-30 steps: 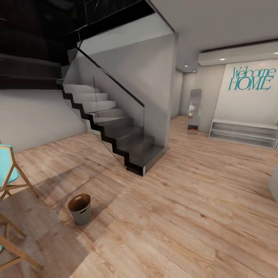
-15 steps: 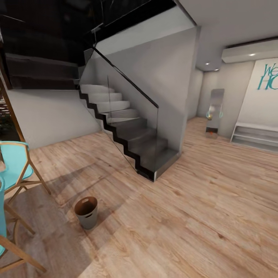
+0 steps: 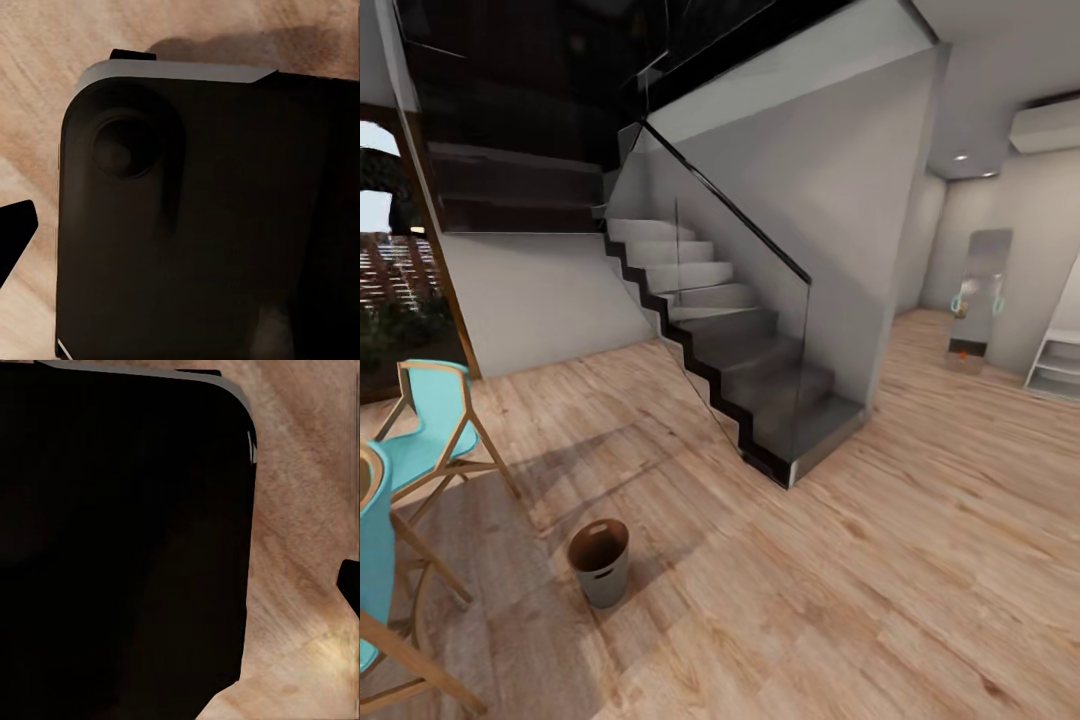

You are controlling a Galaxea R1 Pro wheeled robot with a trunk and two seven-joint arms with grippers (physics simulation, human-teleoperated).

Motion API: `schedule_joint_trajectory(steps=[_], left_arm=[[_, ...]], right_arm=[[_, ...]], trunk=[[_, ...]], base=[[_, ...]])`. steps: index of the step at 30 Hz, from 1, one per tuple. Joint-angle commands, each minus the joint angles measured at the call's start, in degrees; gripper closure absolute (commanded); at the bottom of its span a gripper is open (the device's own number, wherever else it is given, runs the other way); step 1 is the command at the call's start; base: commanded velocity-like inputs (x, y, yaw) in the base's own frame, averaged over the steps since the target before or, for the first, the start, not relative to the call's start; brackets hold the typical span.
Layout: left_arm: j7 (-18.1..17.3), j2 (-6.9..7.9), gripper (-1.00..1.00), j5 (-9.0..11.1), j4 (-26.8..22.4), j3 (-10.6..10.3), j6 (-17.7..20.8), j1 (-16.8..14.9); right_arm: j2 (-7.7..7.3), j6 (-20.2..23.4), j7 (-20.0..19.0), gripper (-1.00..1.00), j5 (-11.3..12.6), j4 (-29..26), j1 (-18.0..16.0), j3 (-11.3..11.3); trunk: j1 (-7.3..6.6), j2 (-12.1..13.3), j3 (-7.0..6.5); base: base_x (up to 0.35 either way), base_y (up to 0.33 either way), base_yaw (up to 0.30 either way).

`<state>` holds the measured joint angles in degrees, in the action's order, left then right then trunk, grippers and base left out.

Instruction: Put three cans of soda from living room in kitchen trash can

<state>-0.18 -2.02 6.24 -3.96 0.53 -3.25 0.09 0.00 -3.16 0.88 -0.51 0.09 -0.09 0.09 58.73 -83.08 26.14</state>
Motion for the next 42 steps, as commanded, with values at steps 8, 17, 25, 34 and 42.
schedule_joint_trajectory(steps=[8, 17, 25, 34, 42], left_arm=[[0.0, 0.0, -1.0, 0.0, 0.0, 0.0, 0.0, 0.0], [0.0, 0.06, -1.0, 0.0, 0.0, 0.0, -0.1, 0.0], [0.0, 0.09, -1.0, 0.0, 0.0, 0.0, -0.9, 0.0], [0.0, 0.09, -1.0, 0.0, 0.0, 0.0, -1.1, 0.0], [0.0, 0.09, -1.0, 0.1, 0.0, 0.0, -1.1, 0.0]], right_arm=[[0.0, 0.1, 0.0, -1.0, 0.0, 0.0, 0.0, 0.0], [0.0, 0.1, 0.0, -1.0, 0.0, 0.0, 0.0, 0.0], [0.0, 0.1, 0.0, -1.0, 0.0, 0.0, 0.0, 0.0], [0.0, 0.1, 0.0, -1.0, 0.0, 0.0, 0.0, 0.0], [0.0, 0.1, 0.0, -1.0, 0.1, 0.0, 0.0, 0.1]], trunk=[[0.0, 0.0, 0.0], [0.0, 0.0, 0.0], [0.0, 0.0, 0.0], [0.0, 0.0, 0.0], [0.0, 0.0, 0.0]], base=[[0.317, -0.138, 0.247], [0.317, -0.138, 0.238], [0.317, -0.137, 0.227], [0.309, -0.136, 0.225], [0.223, -0.094, 0.184]])
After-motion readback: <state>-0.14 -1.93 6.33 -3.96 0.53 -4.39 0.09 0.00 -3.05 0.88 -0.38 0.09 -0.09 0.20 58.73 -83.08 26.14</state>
